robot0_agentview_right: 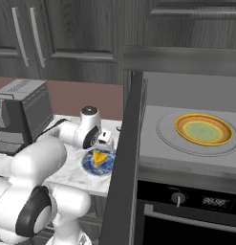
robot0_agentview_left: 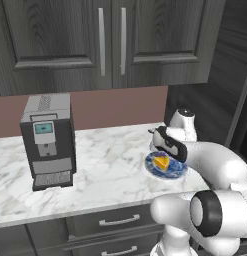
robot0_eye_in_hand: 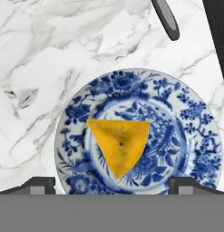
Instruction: Pick the cheese from the microwave and place it on plate located on the counter.
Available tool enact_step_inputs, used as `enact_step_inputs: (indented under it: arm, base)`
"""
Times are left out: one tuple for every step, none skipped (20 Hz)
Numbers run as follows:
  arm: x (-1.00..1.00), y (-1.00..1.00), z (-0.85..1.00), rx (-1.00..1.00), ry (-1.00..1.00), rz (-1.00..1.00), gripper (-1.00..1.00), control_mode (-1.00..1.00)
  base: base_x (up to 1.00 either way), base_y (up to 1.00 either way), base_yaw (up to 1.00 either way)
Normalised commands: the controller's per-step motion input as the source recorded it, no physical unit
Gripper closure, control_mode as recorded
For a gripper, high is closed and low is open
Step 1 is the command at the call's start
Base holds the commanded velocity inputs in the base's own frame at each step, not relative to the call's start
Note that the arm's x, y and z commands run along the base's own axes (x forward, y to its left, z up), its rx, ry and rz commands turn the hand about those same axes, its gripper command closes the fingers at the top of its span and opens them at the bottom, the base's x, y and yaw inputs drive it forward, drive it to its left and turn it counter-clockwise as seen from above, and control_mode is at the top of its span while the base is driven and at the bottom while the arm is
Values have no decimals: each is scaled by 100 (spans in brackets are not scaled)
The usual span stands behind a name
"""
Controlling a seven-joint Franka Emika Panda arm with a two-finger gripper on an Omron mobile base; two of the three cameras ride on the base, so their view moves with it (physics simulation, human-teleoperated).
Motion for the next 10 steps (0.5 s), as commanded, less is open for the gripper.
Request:
enact_step_inputs:
  arm:
    - [-100,29,100,0,-12,-1,-100,-100]
    - [-99,41,100,0,-11,0,-100,-100]
    - [-100,50,100,-1,-10,0,-100,-100]
    - [-100,36,100,0,-6,0,-100,-100]
    - [-100,23,100,0,-7,0,-100,-100]
    - [-100,20,97,0,-10,0,-100,-100]
    - [-100,22,96,0,-6,0,-100,-100]
    - [-100,20,96,0,-6,0,-100,-100]
    - [-100,17,97,0,-6,0,-100,-100]
    - [-100,14,94,0,-8,0,-100,-100]
  base:
    - [0,0,0]
    - [0,0,0]
    - [0,0,0]
    - [0,0,0]
    - [0,0,0]
    - [0,0,0]
    - [0,0,0]
    - [0,0,0]
    - [0,0,0]
    - [0,0,0]
